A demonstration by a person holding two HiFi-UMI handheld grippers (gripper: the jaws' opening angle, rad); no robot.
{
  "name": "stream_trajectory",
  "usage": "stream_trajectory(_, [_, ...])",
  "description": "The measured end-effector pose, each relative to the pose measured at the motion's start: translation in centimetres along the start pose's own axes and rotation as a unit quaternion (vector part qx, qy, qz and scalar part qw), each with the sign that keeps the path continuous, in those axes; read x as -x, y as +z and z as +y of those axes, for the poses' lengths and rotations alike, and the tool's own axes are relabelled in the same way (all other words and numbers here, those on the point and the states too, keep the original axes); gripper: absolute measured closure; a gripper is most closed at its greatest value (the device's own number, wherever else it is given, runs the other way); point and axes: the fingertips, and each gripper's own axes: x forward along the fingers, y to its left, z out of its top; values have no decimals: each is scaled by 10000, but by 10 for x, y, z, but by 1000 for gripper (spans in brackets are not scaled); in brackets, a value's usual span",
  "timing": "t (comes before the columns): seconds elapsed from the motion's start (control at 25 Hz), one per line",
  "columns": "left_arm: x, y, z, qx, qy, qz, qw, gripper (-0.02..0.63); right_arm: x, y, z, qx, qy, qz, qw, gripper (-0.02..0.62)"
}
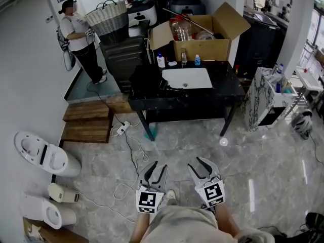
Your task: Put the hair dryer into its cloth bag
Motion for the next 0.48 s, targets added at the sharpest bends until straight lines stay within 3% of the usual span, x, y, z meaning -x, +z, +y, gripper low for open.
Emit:
stream_trajectory(0.16, [-13,10,25,13,-71,-77,9999,460,-26,9,0,-101,-60,71,9999,426])
stream_trajectory(0.4, [-29,9,57,44,-179,-80,9998,463,-59,16,4,185,21,20,9998,426])
stream_trajectory(0.48, [-34,9,67,35,-218,-85,9997,465,-69,21,7,6,-45,73,10000,426])
